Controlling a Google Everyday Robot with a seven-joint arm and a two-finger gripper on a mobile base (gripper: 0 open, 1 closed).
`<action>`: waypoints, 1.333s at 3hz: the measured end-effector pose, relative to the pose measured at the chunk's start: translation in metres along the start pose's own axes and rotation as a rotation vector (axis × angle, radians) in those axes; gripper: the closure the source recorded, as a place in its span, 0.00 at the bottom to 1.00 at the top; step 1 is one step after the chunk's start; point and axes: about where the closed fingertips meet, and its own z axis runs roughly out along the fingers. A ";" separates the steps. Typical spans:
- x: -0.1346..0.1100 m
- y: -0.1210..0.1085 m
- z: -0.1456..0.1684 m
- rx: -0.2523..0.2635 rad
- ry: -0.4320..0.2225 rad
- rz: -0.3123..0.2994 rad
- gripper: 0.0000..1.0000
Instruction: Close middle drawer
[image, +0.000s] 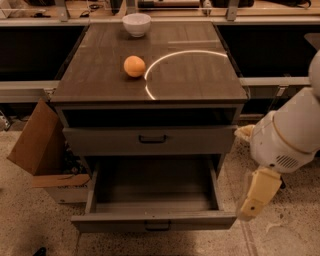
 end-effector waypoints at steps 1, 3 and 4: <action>0.001 0.019 0.051 -0.051 -0.020 -0.026 0.00; 0.017 0.070 0.162 -0.211 -0.087 -0.003 0.00; 0.017 0.070 0.162 -0.211 -0.087 -0.003 0.00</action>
Offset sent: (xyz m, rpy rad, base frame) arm -0.0546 0.0611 -0.1783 0.1054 0.1522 0.0965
